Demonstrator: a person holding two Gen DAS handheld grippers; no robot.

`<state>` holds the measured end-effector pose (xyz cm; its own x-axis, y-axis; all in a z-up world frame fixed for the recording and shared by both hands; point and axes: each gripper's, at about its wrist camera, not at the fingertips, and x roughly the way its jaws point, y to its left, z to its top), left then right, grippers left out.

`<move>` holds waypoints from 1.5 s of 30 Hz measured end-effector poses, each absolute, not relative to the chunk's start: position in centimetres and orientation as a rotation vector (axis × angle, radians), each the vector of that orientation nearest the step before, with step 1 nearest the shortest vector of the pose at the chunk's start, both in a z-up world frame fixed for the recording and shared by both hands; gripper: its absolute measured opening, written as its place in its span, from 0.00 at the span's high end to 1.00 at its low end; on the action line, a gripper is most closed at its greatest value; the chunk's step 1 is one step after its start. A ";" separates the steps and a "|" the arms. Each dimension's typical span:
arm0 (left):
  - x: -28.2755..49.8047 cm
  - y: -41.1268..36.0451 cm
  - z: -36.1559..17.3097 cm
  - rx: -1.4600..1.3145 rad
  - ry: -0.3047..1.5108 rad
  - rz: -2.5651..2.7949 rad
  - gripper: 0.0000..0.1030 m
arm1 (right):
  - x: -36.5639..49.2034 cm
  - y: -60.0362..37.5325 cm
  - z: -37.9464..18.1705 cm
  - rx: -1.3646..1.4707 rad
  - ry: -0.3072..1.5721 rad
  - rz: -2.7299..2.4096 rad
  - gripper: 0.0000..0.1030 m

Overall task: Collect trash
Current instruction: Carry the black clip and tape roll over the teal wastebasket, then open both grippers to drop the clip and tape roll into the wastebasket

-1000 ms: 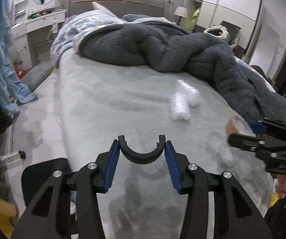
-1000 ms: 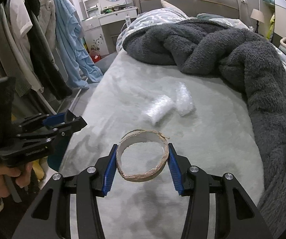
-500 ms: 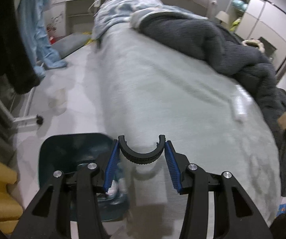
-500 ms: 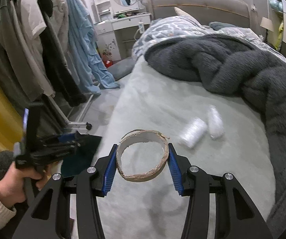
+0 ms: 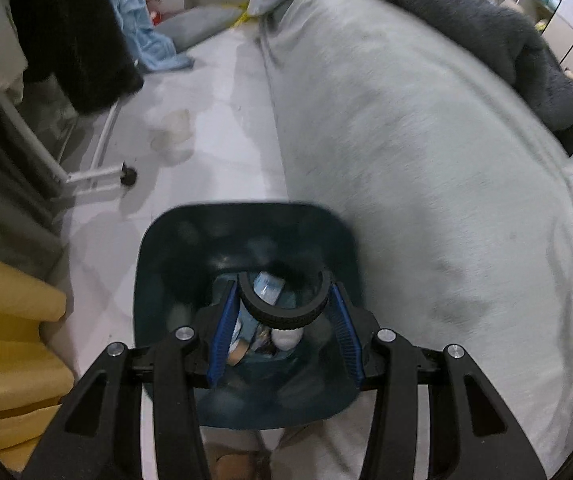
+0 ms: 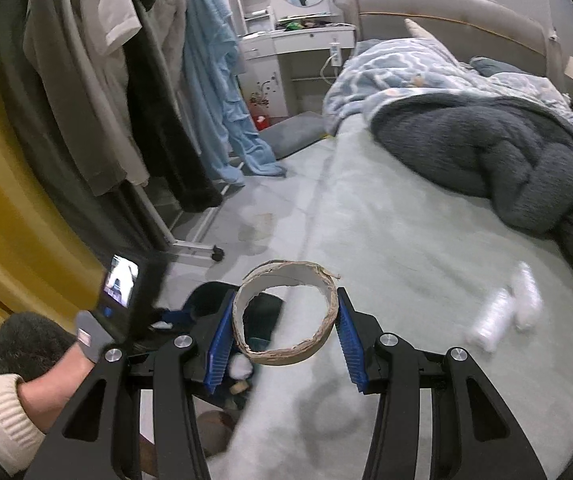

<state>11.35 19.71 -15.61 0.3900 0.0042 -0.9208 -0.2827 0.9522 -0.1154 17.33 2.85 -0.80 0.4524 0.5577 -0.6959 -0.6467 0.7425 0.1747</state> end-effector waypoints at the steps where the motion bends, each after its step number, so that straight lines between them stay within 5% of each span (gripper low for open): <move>1: 11.2 20.1 -16.1 -0.269 1.177 0.193 0.52 | 17.4 3.7 -0.8 -0.119 0.815 0.755 0.52; 14: 9.6 25.4 -21.1 -0.449 1.333 0.163 0.51 | 17.4 12.4 -3.9 -0.177 0.898 0.845 0.53; 19: 9.1 26.3 -20.7 -0.472 1.334 0.140 0.26 | 18.0 14.9 -5.5 -0.210 0.931 0.858 0.53; 27: 8.0 28.9 -18.1 -0.451 1.250 0.155 0.11 | 19.3 17.5 -9.7 -0.260 1.005 0.848 0.53; 45: 6.3 32.5 -12.8 -0.437 1.005 0.159 0.08 | 18.9 21.3 -18.4 -0.383 1.179 0.807 0.53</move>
<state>6.31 32.51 -12.81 0.5329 -0.0697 -0.8433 -0.3261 0.9027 -0.2807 18.89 21.27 -18.35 0.1530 0.3557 -0.9220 -0.7308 0.6688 0.1368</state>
